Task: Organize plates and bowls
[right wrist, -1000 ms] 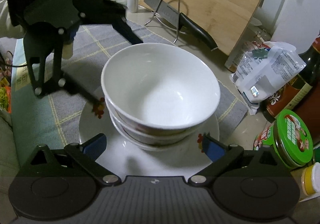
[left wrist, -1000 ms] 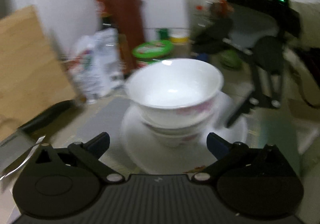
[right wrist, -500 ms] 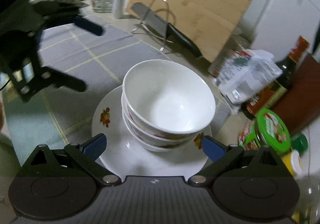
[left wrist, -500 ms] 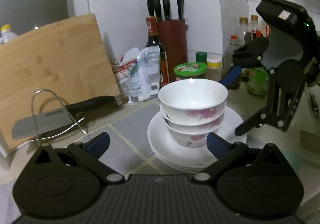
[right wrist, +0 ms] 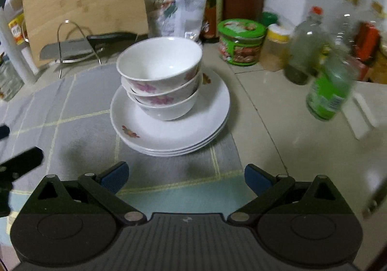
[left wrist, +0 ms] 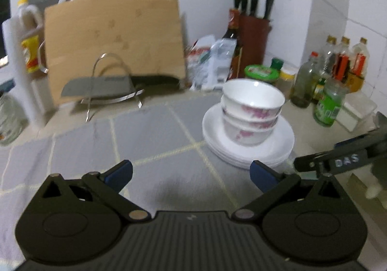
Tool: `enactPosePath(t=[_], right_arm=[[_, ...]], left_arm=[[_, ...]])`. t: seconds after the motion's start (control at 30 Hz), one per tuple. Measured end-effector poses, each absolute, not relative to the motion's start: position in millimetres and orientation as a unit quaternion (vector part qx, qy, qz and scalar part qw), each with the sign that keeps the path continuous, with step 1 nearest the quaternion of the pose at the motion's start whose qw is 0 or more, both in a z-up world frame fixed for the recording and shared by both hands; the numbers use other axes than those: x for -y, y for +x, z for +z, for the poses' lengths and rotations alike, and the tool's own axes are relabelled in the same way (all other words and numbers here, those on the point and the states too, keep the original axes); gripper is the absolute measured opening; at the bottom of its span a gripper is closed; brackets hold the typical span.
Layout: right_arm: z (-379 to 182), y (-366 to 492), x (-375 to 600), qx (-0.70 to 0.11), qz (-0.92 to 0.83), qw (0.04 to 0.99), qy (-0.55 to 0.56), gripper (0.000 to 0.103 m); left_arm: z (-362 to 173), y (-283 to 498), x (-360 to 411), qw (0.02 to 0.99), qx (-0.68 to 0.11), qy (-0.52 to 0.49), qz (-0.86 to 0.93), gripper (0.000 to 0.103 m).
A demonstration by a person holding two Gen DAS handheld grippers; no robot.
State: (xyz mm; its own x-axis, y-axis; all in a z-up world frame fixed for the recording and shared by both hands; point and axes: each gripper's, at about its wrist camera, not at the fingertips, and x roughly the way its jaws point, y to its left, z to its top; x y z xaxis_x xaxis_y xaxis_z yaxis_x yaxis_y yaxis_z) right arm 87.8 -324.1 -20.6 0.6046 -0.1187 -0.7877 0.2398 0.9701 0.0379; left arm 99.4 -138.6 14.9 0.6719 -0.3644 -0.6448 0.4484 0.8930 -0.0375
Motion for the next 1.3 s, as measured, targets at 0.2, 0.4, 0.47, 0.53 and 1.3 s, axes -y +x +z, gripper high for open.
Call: enactPosePath(t=[0.2,0.4,0.47,0.53,1.3], right_arm=[[7,57,300,-0.398,-0.121,0.907,0.061,0.103],[20,44,291,-0.385,-0.123,0.912,0.061,0.103],[21,41,288,-0.384,-0.122,0.913,0.061,0.103],[22,39,286,-0.385,-0.12,0.913,0.062,0.103],[24,40,281,-0.386,-0.127,0.912,0.057,0.103]], left_arm=[[32,84,133,0.912,-0.341,0.071,-0.218,0.102],[45,74,128,0.917,-0.331,0.07,-0.211,0.102],[49,73,127,0.919,-0.327,0.07,-0.209,0.102],[51,72,126,0.919,-0.324,0.068,-0.214,0.102],[50,74,131,0.917,-0.33,0.069,-0.215,0.102]])
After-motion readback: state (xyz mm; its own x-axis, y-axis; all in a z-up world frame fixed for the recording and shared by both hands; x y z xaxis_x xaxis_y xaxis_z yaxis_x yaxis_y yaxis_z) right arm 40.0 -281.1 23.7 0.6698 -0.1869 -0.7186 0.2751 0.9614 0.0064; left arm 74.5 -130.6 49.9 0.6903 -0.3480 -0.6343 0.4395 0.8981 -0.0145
